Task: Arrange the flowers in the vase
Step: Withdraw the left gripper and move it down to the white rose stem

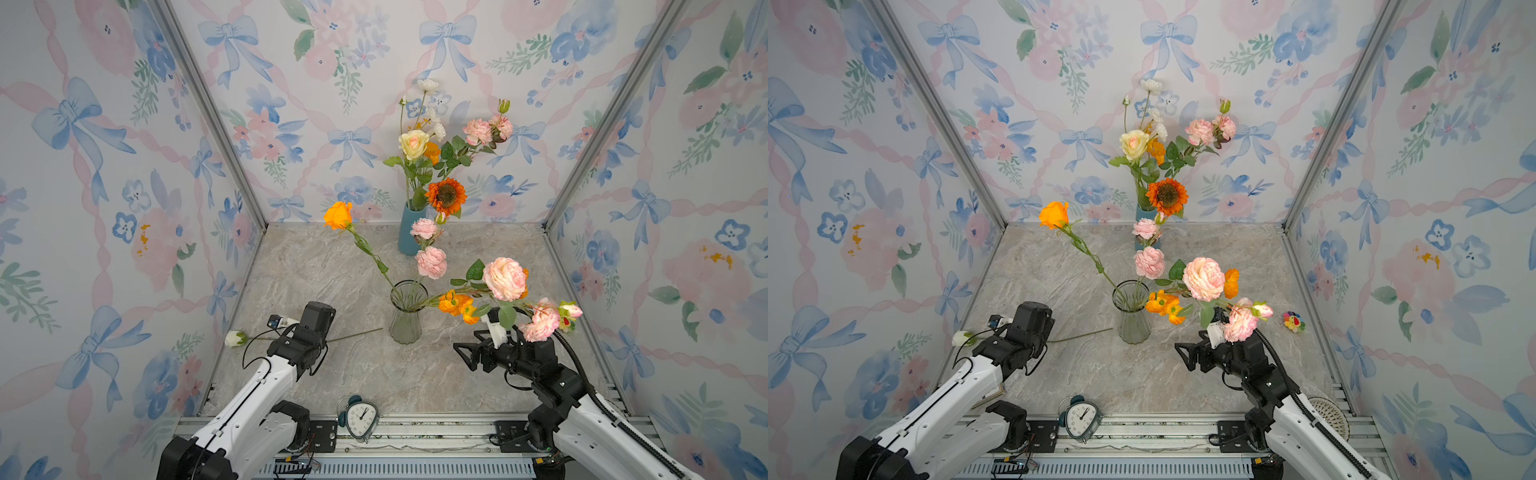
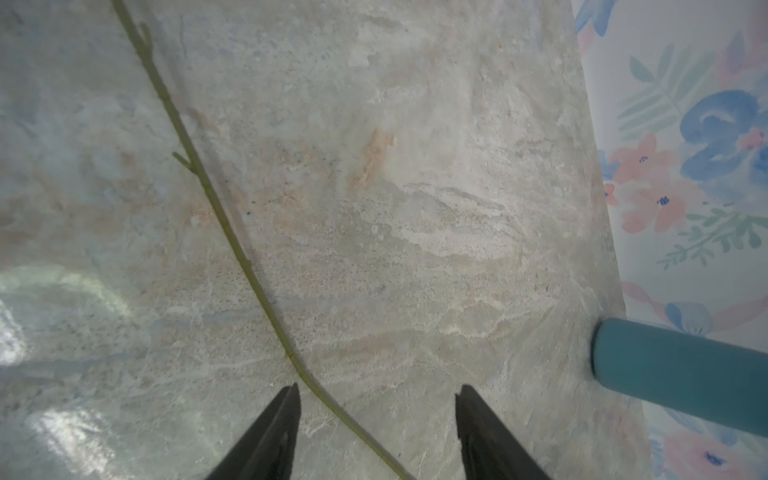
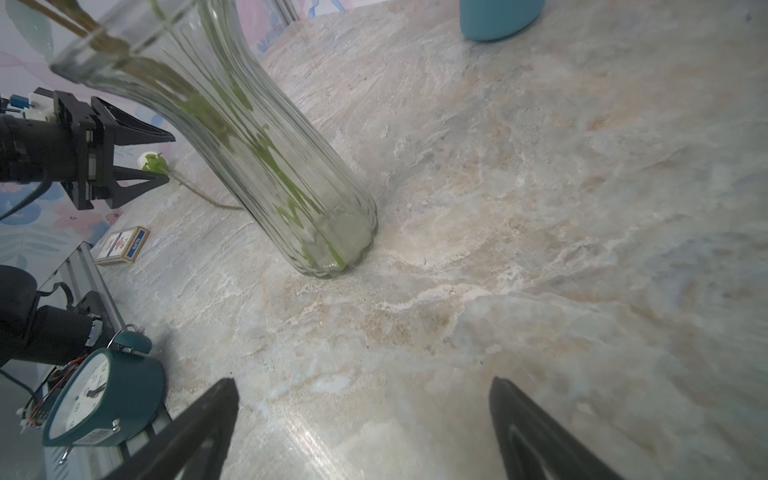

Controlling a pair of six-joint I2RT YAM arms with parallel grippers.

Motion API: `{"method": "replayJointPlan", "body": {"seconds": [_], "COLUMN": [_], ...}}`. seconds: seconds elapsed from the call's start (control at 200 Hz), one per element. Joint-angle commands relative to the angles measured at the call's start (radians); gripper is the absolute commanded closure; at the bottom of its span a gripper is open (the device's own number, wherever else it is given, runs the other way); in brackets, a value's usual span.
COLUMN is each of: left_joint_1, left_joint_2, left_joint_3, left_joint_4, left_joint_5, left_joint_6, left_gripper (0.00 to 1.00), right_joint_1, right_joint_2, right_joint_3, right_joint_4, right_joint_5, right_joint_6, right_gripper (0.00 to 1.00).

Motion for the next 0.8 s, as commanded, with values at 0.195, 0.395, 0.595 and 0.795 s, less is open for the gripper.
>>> {"method": "replayJointPlan", "body": {"seconds": [0.195,0.395,0.595,0.795], "left_joint_1": [0.145,0.215,0.247,0.282], "left_joint_2": [0.113,0.201,0.275,0.358], "left_joint_3": [0.000,0.014,0.046,0.086], "left_joint_4": [-0.069,-0.069,-0.067,-0.066], "left_joint_5": [0.030,0.080,0.055,0.053], "left_joint_6": [-0.132,-0.067,-0.057,-0.029], "left_gripper": [0.43,0.46,0.49,0.51], "right_joint_1": [-0.010,-0.010,-0.007,0.013], "right_joint_2": [-0.086,-0.177,-0.178,-0.177], "right_joint_3": [-0.030,-0.061,-0.065,-0.065], "right_joint_4": [-0.016,-0.025,-0.022,-0.020], "right_joint_5": [-0.045,-0.030,-0.033,-0.028], "right_joint_6": [0.027,0.038,0.037,0.028], "right_gripper": [0.03,0.03,0.03,0.03]}}
